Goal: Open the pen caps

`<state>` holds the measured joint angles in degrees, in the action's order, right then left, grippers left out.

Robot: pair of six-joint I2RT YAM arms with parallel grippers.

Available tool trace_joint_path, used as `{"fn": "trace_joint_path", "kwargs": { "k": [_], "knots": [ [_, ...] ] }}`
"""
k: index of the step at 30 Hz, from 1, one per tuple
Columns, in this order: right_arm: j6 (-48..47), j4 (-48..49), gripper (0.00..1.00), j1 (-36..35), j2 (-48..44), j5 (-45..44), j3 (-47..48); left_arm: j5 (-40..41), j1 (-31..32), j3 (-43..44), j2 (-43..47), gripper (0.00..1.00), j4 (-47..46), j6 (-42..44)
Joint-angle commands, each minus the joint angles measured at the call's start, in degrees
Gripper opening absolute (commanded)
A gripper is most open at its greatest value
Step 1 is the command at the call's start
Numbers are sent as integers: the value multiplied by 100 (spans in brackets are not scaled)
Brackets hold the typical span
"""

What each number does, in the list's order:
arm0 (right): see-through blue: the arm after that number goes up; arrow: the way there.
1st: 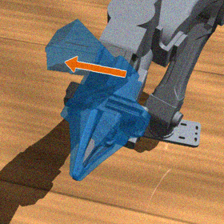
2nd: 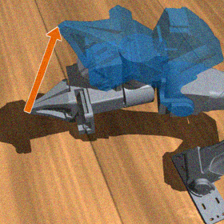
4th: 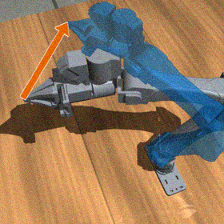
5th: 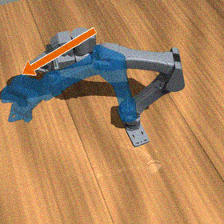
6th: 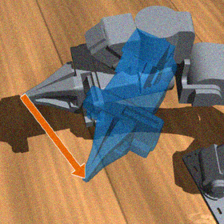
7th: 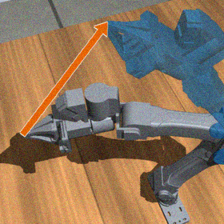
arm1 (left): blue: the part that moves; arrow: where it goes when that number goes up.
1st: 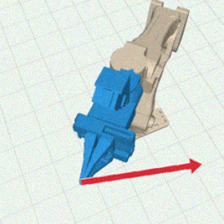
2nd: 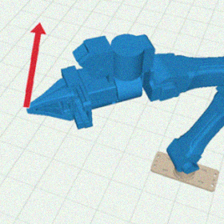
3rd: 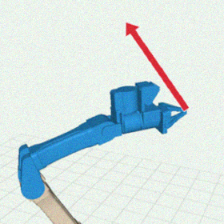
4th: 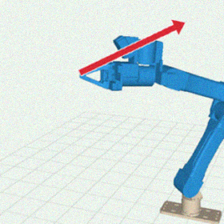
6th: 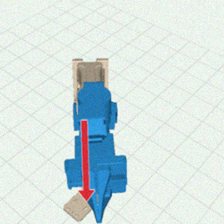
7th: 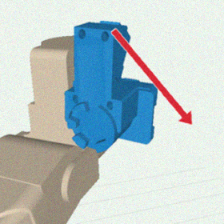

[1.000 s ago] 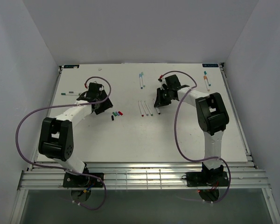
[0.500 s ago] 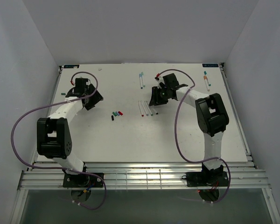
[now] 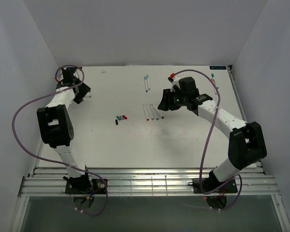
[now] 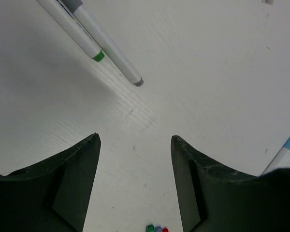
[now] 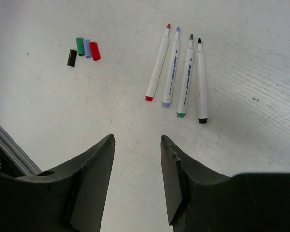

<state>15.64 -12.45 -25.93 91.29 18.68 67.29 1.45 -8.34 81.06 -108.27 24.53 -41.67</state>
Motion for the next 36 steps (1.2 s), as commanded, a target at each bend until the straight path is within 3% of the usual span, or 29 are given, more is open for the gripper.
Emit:
{"fn": "trace_joint_path", "kwargs": {
  "k": [1,18,32,36],
  "knots": [
    [-96,-100,49,-96,-435,-119,-189,478,-63,489,-202,70,333,-166],
    [-175,137,50,-219,-621,-92,-515,5,-151,1773,-1573,64,403,-421],
    [-210,216,50,-219,-656,-154,-550,-58,-159,2291,-2075,62,579,-535],
    [-228,225,50,-219,-682,-189,-585,-145,-142,2441,-2225,56,649,-588]
  ]
}}
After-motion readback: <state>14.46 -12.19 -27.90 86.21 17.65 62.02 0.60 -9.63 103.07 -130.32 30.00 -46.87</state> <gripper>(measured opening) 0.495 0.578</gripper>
